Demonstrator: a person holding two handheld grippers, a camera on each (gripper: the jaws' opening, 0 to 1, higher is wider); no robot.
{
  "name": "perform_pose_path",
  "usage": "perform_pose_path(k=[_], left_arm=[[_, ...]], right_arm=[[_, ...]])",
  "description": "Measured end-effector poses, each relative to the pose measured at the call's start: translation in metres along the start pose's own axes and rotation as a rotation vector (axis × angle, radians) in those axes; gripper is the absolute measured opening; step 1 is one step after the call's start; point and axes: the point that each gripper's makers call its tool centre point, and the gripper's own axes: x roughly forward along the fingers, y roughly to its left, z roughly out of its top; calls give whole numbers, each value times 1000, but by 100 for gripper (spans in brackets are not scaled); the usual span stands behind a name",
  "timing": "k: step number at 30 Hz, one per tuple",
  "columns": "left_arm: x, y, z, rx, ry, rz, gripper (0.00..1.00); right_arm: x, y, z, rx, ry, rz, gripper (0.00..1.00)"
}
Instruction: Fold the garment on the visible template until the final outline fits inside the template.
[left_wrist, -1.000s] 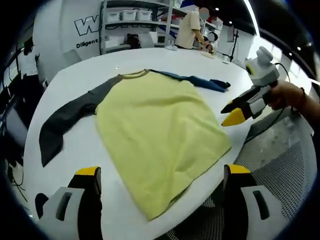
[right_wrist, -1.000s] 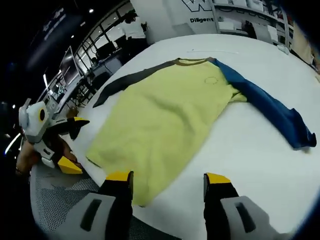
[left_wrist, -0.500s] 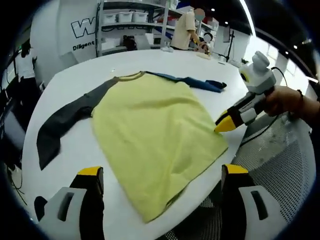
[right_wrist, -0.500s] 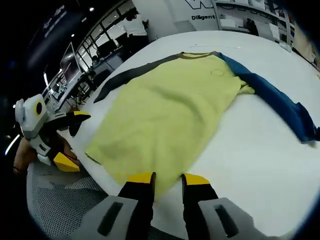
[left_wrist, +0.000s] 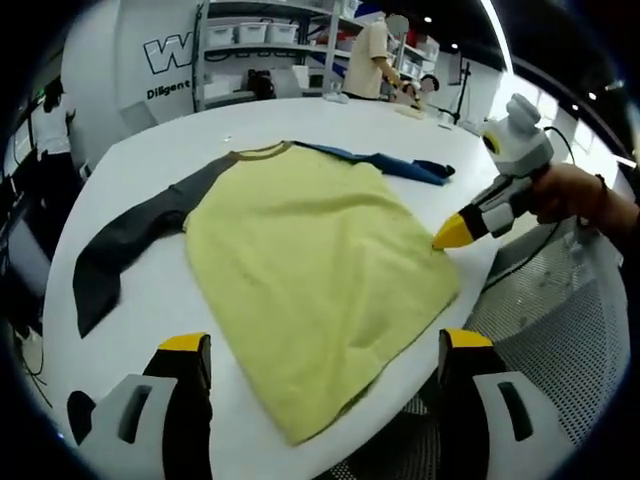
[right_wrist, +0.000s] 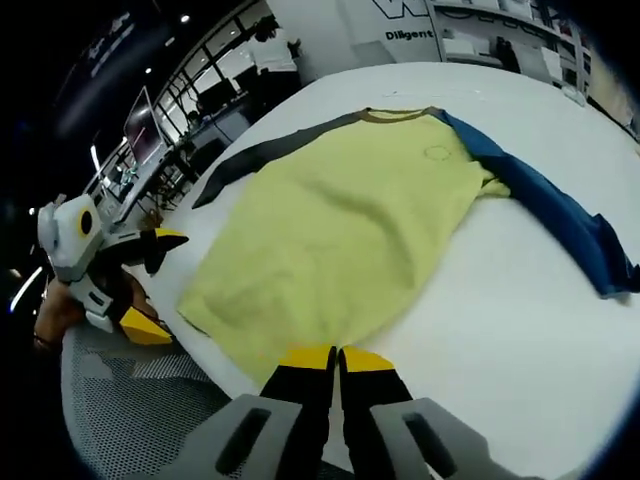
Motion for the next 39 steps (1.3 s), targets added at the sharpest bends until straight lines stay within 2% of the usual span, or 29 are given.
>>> perform_pose_path(k=[7,15,21,31,39], left_arm=[[-2,6,3,-24,-22,18,90],[-4,11,5,-24,-30,42,85],[-4,13,5,-17,-30,56,85],[-7,18,7,-16,-40,87,83],[-6,18,3,-6,-22,89,80]], right_arm=[[-4,12,40,-125,-39,30,0],[4,16,82,-199,-59,50,0],[17,16,104,-234,-60,69,0],[50,13,138,-218,-62,83,0],[78,6,145,-144,-31,101,0]])
